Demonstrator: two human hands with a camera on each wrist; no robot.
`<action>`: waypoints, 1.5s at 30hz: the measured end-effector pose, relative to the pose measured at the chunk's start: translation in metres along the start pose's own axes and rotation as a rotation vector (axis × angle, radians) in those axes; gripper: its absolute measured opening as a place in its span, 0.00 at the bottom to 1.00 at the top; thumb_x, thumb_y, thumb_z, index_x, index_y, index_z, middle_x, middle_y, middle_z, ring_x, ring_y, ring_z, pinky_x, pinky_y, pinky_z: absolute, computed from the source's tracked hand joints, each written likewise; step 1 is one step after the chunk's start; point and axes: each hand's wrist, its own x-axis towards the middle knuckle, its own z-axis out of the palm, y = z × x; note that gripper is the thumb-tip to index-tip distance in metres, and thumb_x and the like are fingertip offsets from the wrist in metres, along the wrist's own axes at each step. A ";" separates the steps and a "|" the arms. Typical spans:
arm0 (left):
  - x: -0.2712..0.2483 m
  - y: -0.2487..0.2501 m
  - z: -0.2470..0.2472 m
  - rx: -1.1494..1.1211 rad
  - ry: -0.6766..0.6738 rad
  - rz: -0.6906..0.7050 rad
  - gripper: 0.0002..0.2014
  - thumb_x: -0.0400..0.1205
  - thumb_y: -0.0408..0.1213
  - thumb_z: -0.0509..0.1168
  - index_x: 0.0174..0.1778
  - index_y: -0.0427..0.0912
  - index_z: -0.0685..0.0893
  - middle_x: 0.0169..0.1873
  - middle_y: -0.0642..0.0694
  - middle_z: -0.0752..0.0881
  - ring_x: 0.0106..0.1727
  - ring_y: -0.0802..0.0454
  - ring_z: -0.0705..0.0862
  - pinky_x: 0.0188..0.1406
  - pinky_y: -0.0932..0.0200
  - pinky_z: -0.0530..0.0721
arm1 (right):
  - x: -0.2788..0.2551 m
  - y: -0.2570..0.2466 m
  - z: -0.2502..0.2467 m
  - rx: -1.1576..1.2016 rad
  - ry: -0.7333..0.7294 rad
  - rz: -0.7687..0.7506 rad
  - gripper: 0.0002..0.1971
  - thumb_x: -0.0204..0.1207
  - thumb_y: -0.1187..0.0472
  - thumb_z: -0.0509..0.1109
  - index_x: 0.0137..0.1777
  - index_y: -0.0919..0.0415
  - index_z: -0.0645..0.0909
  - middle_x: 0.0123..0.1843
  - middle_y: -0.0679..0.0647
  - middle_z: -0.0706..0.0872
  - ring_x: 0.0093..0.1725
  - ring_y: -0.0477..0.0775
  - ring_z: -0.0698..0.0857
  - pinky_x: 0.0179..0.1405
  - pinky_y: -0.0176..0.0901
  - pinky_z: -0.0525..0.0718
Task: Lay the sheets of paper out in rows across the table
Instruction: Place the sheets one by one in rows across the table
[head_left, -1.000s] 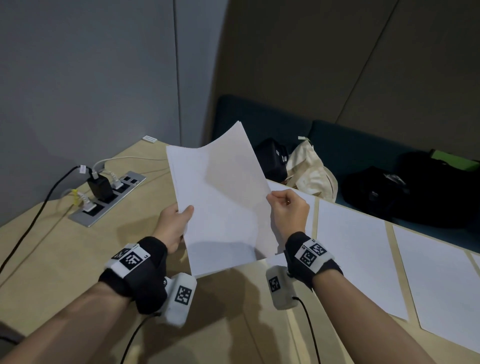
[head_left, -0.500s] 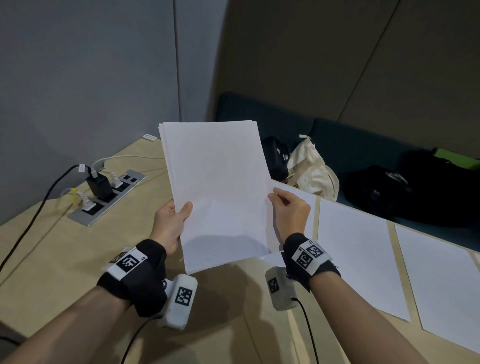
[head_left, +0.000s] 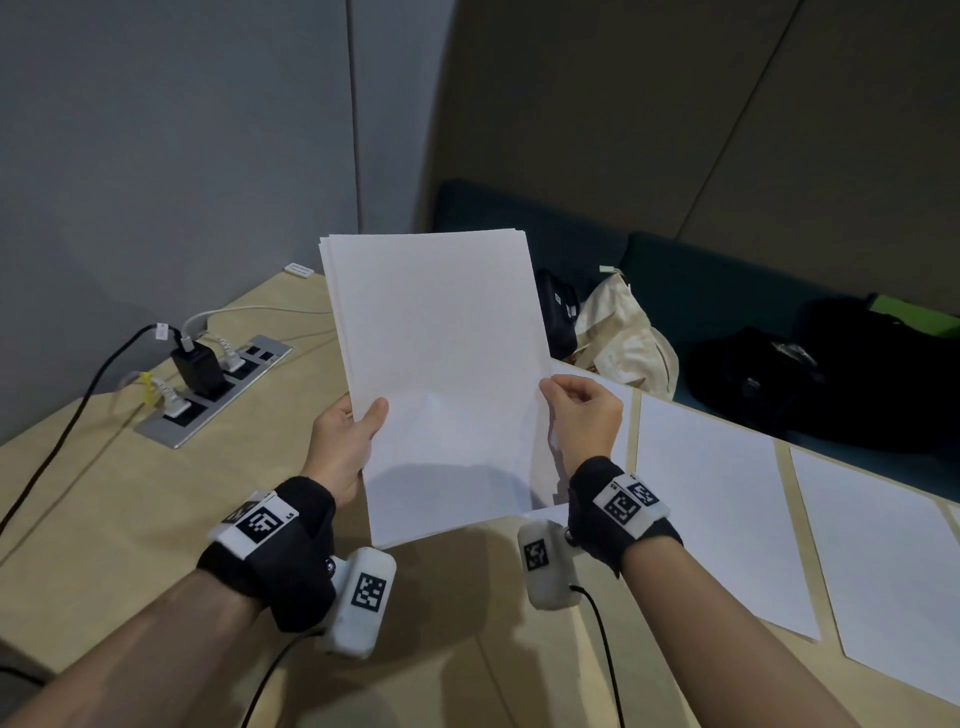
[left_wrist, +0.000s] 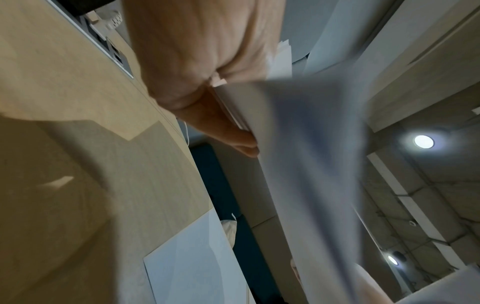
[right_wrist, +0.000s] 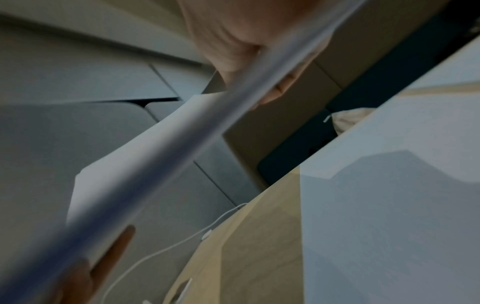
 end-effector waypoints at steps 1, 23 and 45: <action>0.000 0.000 0.000 0.004 -0.004 0.001 0.08 0.83 0.30 0.61 0.57 0.38 0.79 0.57 0.41 0.84 0.55 0.42 0.83 0.62 0.48 0.79 | 0.001 0.000 0.000 -0.006 -0.009 0.010 0.00 0.71 0.67 0.73 0.41 0.63 0.85 0.36 0.53 0.85 0.40 0.51 0.83 0.39 0.29 0.79; 0.023 0.026 -0.060 0.031 0.374 0.205 0.16 0.84 0.37 0.61 0.66 0.34 0.79 0.60 0.45 0.83 0.57 0.51 0.81 0.55 0.60 0.76 | 0.042 0.017 0.036 -0.197 -0.034 -0.041 0.17 0.82 0.72 0.53 0.66 0.72 0.78 0.66 0.61 0.81 0.68 0.57 0.77 0.61 0.25 0.68; 0.054 0.013 -0.111 0.034 0.376 0.171 0.14 0.83 0.38 0.62 0.62 0.35 0.81 0.49 0.48 0.86 0.46 0.56 0.85 0.45 0.60 0.82 | 0.054 0.069 0.130 -0.771 -0.429 0.055 0.11 0.74 0.72 0.62 0.30 0.68 0.77 0.36 0.67 0.77 0.40 0.64 0.77 0.39 0.47 0.76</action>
